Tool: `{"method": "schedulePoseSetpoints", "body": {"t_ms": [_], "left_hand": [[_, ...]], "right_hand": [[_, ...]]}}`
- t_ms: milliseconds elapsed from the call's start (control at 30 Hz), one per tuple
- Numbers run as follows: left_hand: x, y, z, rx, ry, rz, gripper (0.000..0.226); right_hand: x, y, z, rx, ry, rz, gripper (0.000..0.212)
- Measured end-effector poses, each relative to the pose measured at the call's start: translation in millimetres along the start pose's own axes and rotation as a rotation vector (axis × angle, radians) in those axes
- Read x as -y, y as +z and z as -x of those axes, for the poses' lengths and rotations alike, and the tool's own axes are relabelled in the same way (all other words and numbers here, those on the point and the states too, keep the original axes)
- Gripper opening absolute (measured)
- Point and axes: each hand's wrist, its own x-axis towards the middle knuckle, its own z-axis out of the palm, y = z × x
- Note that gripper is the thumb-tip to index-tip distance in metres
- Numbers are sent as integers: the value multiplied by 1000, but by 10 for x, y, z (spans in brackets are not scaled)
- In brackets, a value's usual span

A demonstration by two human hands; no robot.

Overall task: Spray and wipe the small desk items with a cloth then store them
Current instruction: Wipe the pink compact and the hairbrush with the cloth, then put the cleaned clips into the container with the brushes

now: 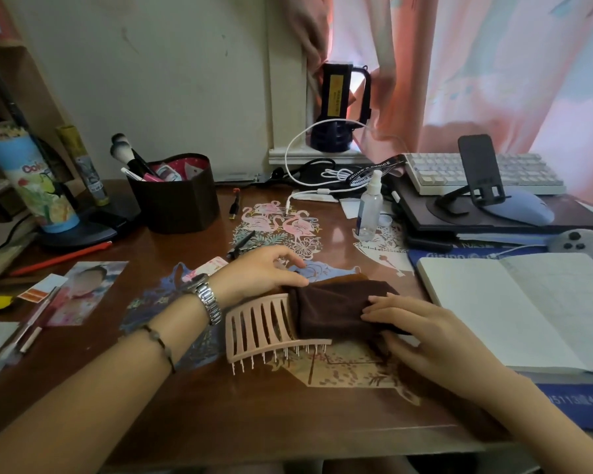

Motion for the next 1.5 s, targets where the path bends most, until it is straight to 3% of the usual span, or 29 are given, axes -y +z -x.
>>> {"method": "schedulePoseSetpoints", "body": {"t_ms": [267,600,767,1133,1500], "left_hand": [[-61,0,-80,-112,129,198,32],[-208,-314,-314,-334,335,216,31],[-104,-447,-551,-437,299,234,30],[205,-267,-1051,-348,186,192,31],[309,-294,-1127,-268,166,-130,31]], "right_hand": [[-39,-129,-102,-45,-40,30,29],[-254,-250,-512,-125,-112,110,34],[-413,-96,-820,-140,-153,119,39],[-806,243,-920,37,13,-132,31],[-772,177,-925,263,130,-156,29]]}}
